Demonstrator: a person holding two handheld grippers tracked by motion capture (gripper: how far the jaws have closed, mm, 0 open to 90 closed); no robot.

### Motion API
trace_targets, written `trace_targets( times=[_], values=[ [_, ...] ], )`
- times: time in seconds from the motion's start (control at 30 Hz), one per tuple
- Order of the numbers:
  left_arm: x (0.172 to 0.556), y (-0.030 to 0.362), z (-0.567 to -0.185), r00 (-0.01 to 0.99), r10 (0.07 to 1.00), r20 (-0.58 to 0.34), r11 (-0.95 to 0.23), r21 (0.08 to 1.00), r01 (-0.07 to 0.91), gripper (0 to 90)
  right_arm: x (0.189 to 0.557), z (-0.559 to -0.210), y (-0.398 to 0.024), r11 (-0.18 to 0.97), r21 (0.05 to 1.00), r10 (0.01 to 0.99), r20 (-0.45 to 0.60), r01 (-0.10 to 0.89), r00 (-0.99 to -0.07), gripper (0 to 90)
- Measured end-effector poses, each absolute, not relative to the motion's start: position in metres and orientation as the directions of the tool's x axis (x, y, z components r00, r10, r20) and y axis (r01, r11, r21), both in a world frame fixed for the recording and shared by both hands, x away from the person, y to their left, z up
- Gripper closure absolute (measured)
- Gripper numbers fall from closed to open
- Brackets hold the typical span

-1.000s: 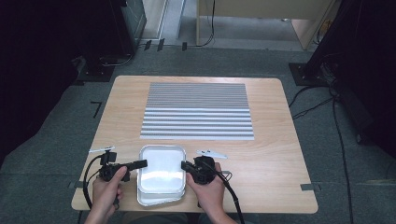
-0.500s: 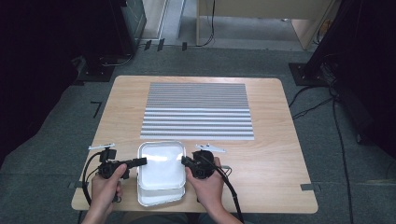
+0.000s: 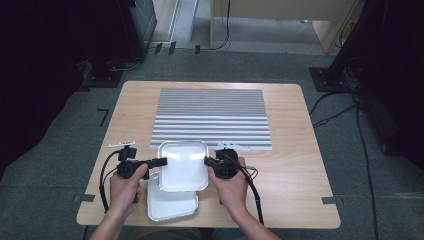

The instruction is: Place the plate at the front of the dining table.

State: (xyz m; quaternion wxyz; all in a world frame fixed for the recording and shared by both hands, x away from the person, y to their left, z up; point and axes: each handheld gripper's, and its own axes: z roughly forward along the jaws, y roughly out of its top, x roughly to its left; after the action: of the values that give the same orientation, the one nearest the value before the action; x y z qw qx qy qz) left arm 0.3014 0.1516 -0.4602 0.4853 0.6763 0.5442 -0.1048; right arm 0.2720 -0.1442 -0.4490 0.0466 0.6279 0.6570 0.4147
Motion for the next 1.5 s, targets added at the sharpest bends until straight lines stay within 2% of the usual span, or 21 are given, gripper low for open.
trace_targets(
  times=[0.23,0.5,0.77,1.13,1.5],
  values=[
    [0.31,0.131,-0.459,0.4,0.674,-0.621,0.05,0.579,0.814,79.7,0.285,-0.448,-0.159,-0.138,0.591,0.874,0.45,0.795,-0.183,90.0],
    [0.309,0.114,-0.461,0.42,0.766,-0.487,0.015,0.666,0.746,71.9,0.294,-0.451,-0.169,-0.152,0.571,0.88,0.449,0.807,-0.152,90.0],
    [0.305,0.099,-0.455,0.447,0.832,-0.329,-0.065,0.742,0.667,72.8,0.305,-0.453,-0.174,-0.169,0.547,0.877,0.463,0.82,-0.128,90.0],
    [0.323,0.079,-0.45,0.444,0.856,-0.264,-0.093,0.766,0.636,79.1,0.322,-0.443,-0.181,-0.179,0.563,0.89,0.442,0.806,-0.111,90.0],
    [0.35,0.063,-0.458,0.425,0.873,-0.238,-0.088,0.781,0.618,80.9,0.348,-0.445,-0.191,-0.195,0.574,0.899,0.429,0.795,-0.09,90.0]
  ],
)
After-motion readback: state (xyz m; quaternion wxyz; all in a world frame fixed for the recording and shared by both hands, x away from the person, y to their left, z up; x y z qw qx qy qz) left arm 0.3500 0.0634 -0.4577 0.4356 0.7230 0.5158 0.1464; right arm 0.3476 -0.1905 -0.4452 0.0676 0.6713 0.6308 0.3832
